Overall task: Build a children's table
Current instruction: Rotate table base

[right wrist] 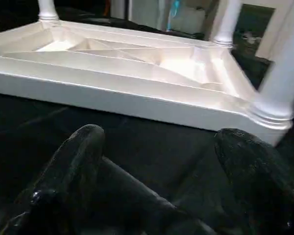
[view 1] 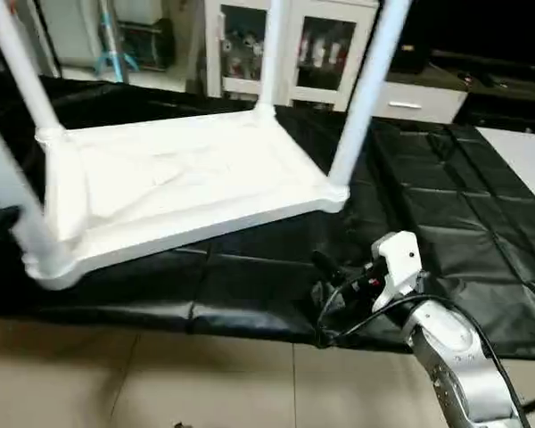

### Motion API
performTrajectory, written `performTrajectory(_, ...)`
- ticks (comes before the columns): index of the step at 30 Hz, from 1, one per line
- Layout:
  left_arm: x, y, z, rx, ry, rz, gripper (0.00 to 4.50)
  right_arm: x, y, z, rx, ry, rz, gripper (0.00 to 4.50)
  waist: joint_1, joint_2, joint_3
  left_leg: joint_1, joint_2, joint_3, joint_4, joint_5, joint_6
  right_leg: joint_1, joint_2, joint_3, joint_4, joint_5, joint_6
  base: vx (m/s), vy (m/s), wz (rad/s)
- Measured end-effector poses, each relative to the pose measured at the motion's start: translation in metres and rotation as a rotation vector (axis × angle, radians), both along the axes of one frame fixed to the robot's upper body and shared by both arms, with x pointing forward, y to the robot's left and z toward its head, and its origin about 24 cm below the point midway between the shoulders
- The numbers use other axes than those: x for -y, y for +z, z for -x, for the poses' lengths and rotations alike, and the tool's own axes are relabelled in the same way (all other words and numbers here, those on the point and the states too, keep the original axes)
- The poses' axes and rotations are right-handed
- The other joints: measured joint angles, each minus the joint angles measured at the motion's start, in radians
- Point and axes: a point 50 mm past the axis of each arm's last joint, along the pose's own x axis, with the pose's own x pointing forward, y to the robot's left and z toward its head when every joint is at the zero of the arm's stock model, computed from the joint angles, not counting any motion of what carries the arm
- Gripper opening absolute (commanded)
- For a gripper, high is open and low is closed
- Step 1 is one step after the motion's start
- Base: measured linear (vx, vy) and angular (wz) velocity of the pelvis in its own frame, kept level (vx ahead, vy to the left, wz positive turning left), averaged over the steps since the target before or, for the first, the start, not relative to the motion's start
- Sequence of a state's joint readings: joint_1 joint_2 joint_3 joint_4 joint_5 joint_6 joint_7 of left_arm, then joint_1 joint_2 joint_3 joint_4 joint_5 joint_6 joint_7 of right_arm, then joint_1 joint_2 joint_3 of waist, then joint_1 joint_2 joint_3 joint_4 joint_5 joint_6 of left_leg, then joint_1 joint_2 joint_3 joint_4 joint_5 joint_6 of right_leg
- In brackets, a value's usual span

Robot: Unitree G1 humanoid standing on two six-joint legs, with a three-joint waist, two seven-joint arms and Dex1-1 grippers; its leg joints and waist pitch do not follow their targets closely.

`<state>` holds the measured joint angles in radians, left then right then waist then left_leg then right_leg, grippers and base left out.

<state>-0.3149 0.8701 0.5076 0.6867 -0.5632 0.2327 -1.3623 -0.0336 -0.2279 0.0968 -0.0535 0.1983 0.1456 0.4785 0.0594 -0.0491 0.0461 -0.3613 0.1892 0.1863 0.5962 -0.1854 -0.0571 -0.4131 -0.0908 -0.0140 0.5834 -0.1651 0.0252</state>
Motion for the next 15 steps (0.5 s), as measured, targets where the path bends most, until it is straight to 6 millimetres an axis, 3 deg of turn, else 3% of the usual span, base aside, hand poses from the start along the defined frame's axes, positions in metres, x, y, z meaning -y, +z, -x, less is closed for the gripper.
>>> performTrajectory(6,0.038,-0.014,-0.018,-0.021,-0.166,0.015,2.93,-0.003,-0.004,0.004,-0.025,0.074,0.027,3.90,0.001,0.001,0.001,0.000,0.000,0.000,0.000,0.000,0.000,0.007,0.000,0.000,0.000,0.001,-0.002,0.000,0.000,0.00)
performTrajectory(11,0.109,-0.023,-0.038,-0.003,-0.433,0.056,2.93,-0.005,-0.024,0.031,-0.189,0.264,-0.013,3.90,0.015,0.003,0.002,0.000,0.001,0.002,0.000,0.000,0.000,0.013,-0.001,0.001,0.001,0.003,-0.006,0.000,0.000,0.00)
performTrajectory(15,0.172,-0.024,-0.055,0.035,-0.616,0.121,2.93,-0.003,-0.008,0.039,-0.185,0.373,-0.116,3.90,0.026,0.009,0.005,-0.002,0.001,0.007,0.000,0.000,0.000,0.012,-0.002,0.002,0.002,0.004,-0.006,0.000,0.000,0.00)
